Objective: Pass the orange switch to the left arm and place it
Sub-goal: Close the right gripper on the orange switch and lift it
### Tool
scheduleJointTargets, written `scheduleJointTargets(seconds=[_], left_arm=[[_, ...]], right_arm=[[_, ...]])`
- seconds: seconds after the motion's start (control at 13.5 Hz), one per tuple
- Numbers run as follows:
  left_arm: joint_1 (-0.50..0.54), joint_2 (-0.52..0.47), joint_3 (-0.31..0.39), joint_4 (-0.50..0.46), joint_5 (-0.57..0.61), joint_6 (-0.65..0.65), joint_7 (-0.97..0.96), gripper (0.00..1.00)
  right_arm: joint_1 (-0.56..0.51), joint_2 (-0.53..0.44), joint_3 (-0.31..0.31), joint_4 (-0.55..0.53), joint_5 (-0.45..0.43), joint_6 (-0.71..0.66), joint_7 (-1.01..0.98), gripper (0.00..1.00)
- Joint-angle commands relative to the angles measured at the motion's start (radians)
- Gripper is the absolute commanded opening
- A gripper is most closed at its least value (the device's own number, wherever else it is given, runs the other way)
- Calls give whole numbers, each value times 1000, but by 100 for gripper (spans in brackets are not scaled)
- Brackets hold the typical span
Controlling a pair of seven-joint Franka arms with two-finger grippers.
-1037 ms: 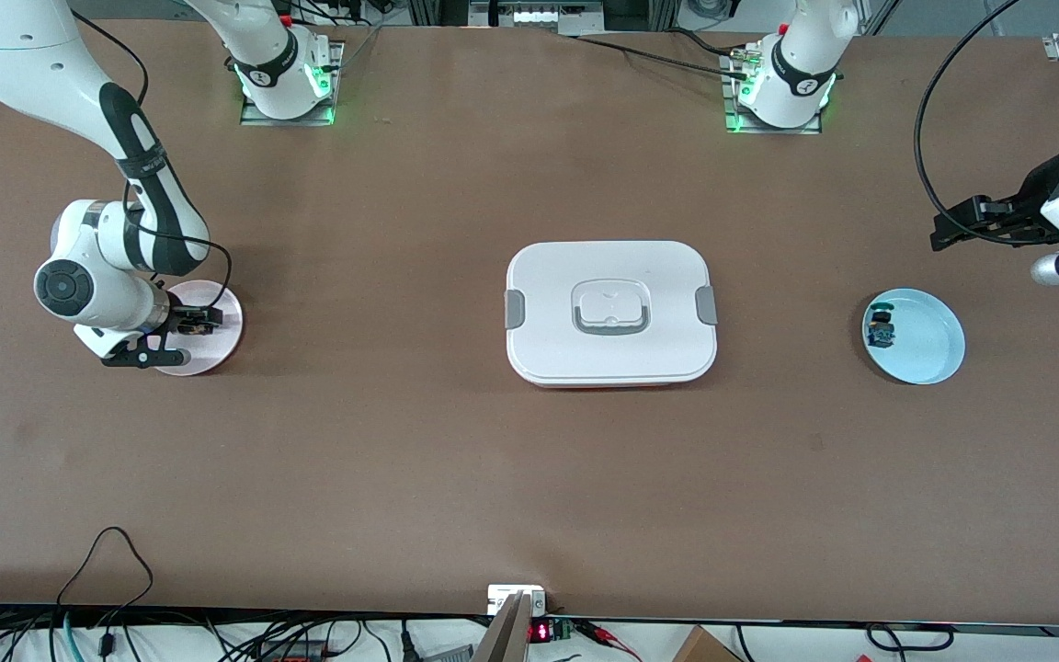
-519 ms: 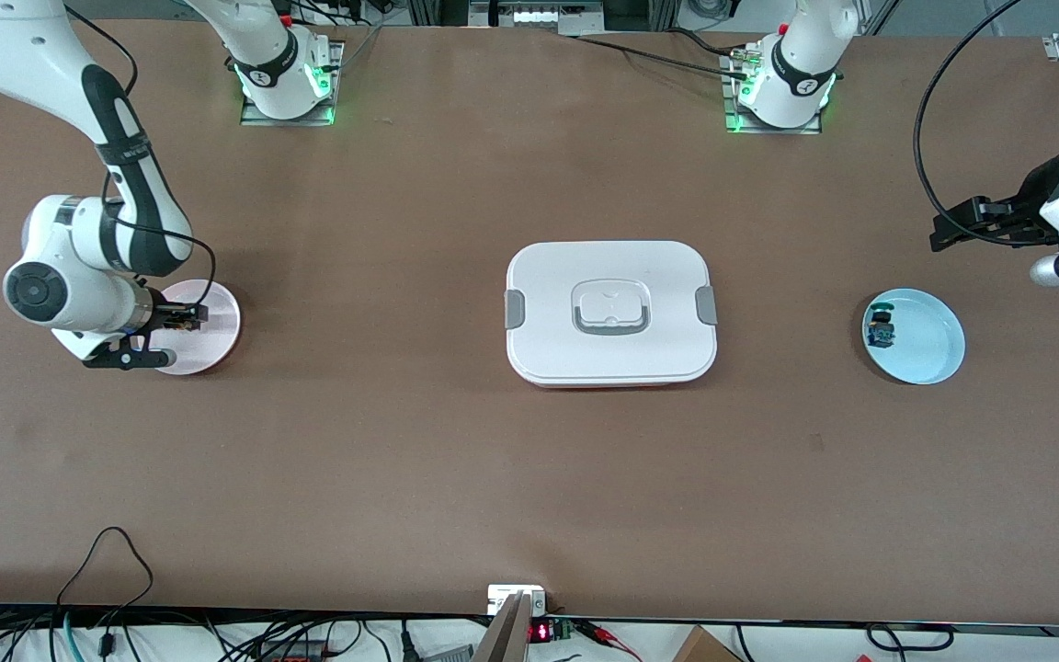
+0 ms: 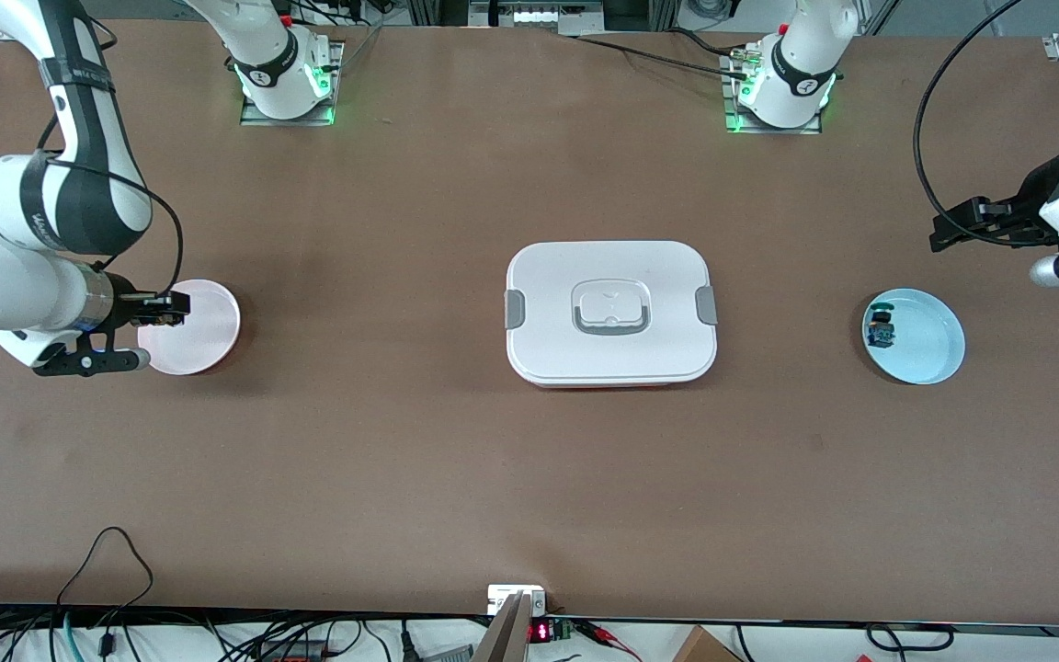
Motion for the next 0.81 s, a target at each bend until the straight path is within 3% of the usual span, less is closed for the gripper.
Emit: scheduleJointTargets(seconds=[0.0,0.3,0.52,0.74], left_arm=[[4,3,-5,5,15,-6,1,100],[4,5,-5,5,15,-6,1,100],[4,5,-5,4,15,-6,1,100],[6,5,-5,5,15,-6,1,100]], right_arm=[[3,-34,3,13,54,-26,-14,3],[38,-109,3,13,131,-33,-88,3],[64,-125,1,41,172,-26,-352,3],[69,-123,1,93,363,-36,-427,3]])
